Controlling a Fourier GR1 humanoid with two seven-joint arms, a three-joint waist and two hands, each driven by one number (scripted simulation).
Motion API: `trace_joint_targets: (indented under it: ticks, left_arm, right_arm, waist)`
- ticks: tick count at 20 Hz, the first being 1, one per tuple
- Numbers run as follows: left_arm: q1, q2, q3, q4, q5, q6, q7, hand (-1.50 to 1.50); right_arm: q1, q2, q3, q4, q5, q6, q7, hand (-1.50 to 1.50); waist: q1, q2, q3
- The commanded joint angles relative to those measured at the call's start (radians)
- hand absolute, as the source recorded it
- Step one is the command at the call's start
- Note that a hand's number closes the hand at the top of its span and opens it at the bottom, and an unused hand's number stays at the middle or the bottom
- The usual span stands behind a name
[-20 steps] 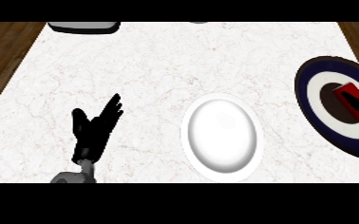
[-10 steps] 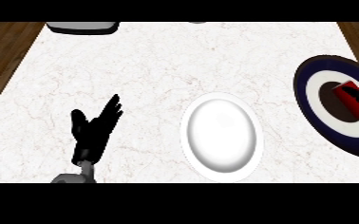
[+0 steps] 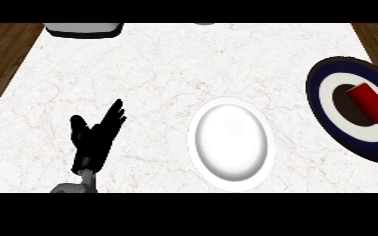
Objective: Pick the can from the plate and place it in the plate
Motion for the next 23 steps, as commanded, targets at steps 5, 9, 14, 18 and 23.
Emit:
trace_joint_targets:
  ticks: [5,9,14,18,23]
  left_arm:
    - [-0.015,0.003,0.022,0.034,0.003,0.003,-0.003,0.00]
    - [0.040,0.002,0.002,-0.021,-0.002,0.000,-0.002,0.00]
    - [0.030,-0.004,0.002,0.004,-0.006,-0.006,-0.025,0.00]
    - [0.050,0.002,0.022,-0.013,0.008,-0.003,-0.025,0.00]
    - [0.072,0.013,0.011,-0.034,0.012,-0.027,-0.016,0.00]
  right_arm:
    - [0.159,-0.026,0.031,-0.010,0.024,0.265,-0.120,-1.50]
    - [0.265,-0.057,0.046,-0.042,0.041,0.310,-0.187,-1.50]
    - [0.295,-0.025,0.083,-0.080,0.077,0.252,-0.226,-1.50]
    - [0.389,-0.010,0.085,-0.097,0.081,0.251,-0.312,-1.50]
    - [0.399,0.014,0.101,-0.100,0.095,0.204,-0.298,-1.50]
  waist:
    - [-0.019,-0.004,-0.001]
    - [-0.021,-0.008,0.002]
    - [-0.023,-0.011,-0.001]
    - [-0.029,-0.012,0.001]
    - [-0.020,-0.014,0.001]
